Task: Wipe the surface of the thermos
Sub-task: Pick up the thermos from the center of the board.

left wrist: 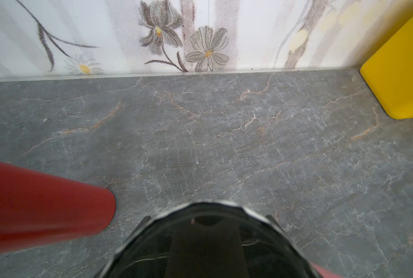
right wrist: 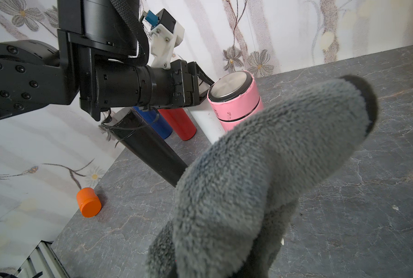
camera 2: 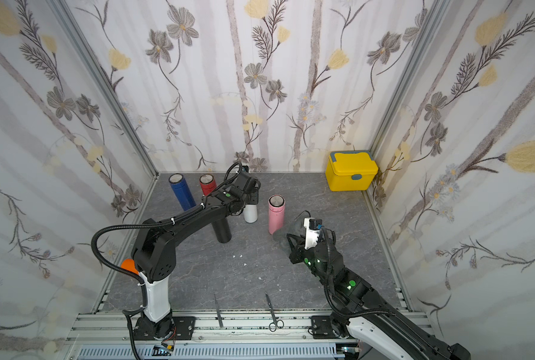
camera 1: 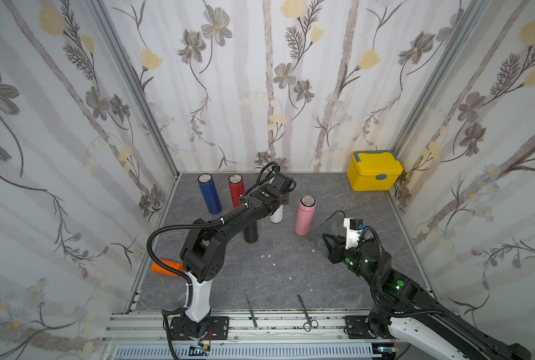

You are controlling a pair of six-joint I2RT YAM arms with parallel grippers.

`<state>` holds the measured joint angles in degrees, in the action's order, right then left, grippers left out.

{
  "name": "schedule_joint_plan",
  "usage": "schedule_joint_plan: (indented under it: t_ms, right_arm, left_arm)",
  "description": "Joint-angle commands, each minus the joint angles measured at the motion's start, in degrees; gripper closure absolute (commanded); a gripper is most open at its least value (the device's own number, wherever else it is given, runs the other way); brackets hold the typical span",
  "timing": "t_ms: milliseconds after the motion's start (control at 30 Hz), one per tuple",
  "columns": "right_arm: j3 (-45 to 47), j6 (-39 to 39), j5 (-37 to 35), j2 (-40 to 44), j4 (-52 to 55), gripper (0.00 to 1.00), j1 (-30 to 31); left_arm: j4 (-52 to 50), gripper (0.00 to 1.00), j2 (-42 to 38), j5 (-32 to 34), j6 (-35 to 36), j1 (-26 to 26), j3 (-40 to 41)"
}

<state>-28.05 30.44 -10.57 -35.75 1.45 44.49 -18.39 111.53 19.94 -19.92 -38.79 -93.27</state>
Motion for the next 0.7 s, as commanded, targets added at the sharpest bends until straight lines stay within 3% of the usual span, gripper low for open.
schedule_joint_plan:
  t_ms: [0,100,400,667]
  right_arm:
    - [-0.36,-0.11,0.76,-0.29,-2.47,1.0,-0.1]
    - [-0.34,-0.63,1.43,-0.03,-3.26,1.0,-0.09]
    - [-1.19,-1.6,5.62,1.63,-5.18,1.0,-0.1]
    - [0.8,-0.52,18.66,4.49,-13.29,1.0,0.07]
  left_arm:
    - [1.43,0.77,-1.63,0.0,0.47,-0.06,0.82]
    - [1.6,1.0,-3.73,0.36,1.17,-0.06,0.73]
    - [4.51,1.0,-19.94,2.57,3.72,-2.07,3.7]
    - [3.23,1.0,-38.02,-4.43,-1.46,-4.97,11.09]
